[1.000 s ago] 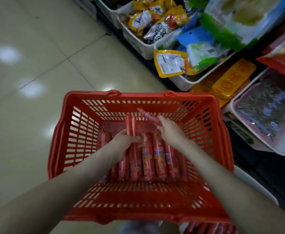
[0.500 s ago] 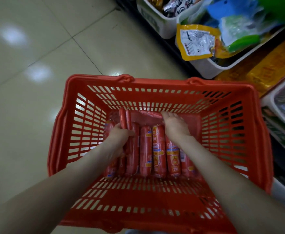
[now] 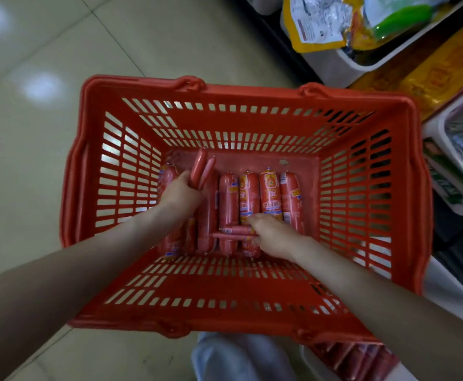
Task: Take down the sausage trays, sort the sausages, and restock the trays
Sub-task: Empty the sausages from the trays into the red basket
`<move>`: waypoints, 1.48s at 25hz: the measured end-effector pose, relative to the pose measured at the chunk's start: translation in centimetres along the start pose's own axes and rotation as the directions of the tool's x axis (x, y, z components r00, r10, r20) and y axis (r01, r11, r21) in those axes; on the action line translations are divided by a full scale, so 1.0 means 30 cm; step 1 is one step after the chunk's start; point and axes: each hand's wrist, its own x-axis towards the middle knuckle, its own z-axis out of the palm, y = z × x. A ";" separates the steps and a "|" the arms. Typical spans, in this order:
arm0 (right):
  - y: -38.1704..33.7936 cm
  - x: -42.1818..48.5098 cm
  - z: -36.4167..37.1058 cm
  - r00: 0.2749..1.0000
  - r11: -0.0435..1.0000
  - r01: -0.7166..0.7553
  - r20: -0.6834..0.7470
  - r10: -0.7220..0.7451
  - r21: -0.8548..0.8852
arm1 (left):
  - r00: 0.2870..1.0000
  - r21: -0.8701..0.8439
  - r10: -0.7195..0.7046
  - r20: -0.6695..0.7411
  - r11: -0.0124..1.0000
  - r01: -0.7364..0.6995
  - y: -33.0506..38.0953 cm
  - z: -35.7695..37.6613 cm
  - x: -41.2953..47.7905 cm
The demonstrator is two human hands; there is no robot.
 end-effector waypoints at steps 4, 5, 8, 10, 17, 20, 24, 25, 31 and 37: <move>-0.004 0.012 0.012 0.988 0.983 0.102 -0.102 -0.119 -0.155 | 0.989 0.164 -0.052 0.139 0.986 0.028 -0.034 0.007 -0.016; 0.003 0.009 0.014 0.979 0.972 0.116 -0.144 -0.147 -0.206 | 0.987 0.205 -0.046 0.154 0.979 0.013 -0.036 0.012 -0.011; 0.026 0.000 0.013 0.965 0.951 0.129 -0.183 -0.185 -0.282 | 0.983 0.269 0.002 0.181 0.962 -0.051 -0.026 0.022 -0.007; 0.036 0.003 0.000 0.969 0.955 0.150 -0.154 -0.193 -0.255 | 0.980 0.325 0.067 0.189 0.937 -0.127 -0.018 0.025 -0.006; 0.067 0.012 -0.126 0.772 0.987 0.069 -0.635 0.039 0.144 | 0.890 0.674 0.317 0.328 0.581 -0.456 -0.005 0.116 0.033; 0.074 0.013 -0.120 0.897 0.995 0.094 -0.430 -0.100 -0.035 | 0.845 0.784 0.357 0.399 0.345 -0.516 -0.002 0.192 0.040; 0.095 0.017 -0.041 0.938 0.958 0.110 -0.292 -0.188 -0.263 | 0.779 0.802 0.403 0.481 0.155 -0.576 -0.061 0.218 0.009; 0.096 0.014 -0.034 0.932 0.953 0.118 -0.301 -0.203 -0.279 | 0.769 0.784 0.403 0.496 0.173 -0.596 -0.082 0.219 0.000; 0.118 0.023 -0.069 0.954 0.936 0.128 -0.216 -0.206 -0.329 | 0.725 0.722 0.461 0.511 0.227 -0.653 -0.087 0.173 0.023; 0.130 -0.012 -0.037 0.952 0.917 0.137 -0.207 -0.226 -0.374 | 0.631 0.734 0.480 0.609 -0.042 -0.678 -0.142 0.155 0.013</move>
